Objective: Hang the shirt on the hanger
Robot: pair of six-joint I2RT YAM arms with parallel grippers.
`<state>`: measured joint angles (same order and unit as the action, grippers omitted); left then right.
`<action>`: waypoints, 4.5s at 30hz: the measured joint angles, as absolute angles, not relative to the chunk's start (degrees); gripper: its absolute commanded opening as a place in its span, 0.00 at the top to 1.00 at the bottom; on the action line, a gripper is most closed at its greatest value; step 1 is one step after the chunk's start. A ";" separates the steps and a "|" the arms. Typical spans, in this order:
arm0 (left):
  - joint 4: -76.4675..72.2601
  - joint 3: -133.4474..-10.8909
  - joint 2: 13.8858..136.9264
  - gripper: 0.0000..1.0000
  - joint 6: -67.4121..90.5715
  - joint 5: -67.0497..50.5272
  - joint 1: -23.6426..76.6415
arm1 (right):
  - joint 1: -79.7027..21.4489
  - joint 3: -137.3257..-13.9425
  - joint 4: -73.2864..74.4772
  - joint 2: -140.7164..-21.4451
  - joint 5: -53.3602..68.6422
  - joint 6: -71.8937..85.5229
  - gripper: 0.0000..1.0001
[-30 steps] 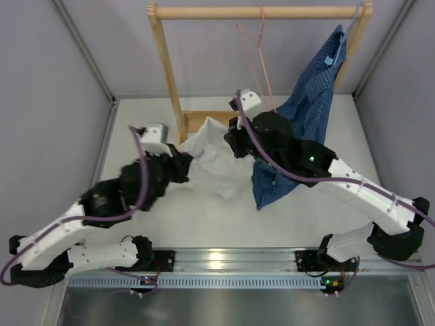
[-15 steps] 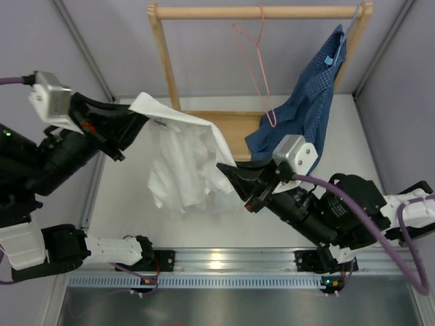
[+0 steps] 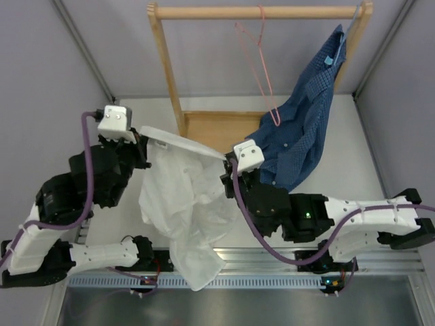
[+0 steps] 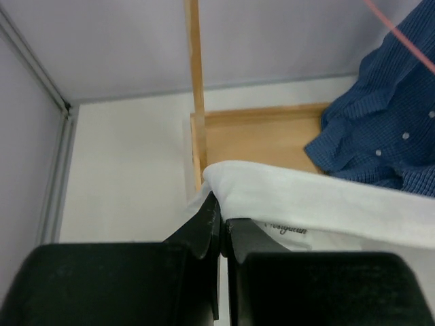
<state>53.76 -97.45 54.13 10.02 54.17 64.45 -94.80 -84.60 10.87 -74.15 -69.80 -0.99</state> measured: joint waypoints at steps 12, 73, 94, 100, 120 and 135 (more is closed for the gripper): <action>45.95 -57.63 56.21 1.00 25.85 29.36 49.34 | -77.91 -58.59 22.44 -64.40 -52.21 21.85 0.91; 19.77 -33.65 34.76 0.27 26.70 -5.93 49.17 | -71.42 -53.80 24.80 -26.76 -15.86 2.79 1.00; 22.98 -46.06 39.11 1.00 22.76 19.22 49.17 | -71.40 -55.66 26.30 -31.22 -15.40 4.19 1.00; 36.34 -75.92 42.57 1.00 15.73 29.95 49.17 | -71.37 -57.98 26.28 -37.17 -19.29 6.70 1.00; 43.05 -62.26 67.16 1.00 22.04 45.04 43.24 | -71.37 -55.86 17.93 -49.45 -26.28 21.06 1.00; 39.83 -66.94 59.64 0.07 27.57 25.43 21.69 | -57.32 -58.65 23.31 -69.76 -24.95 28.77 1.00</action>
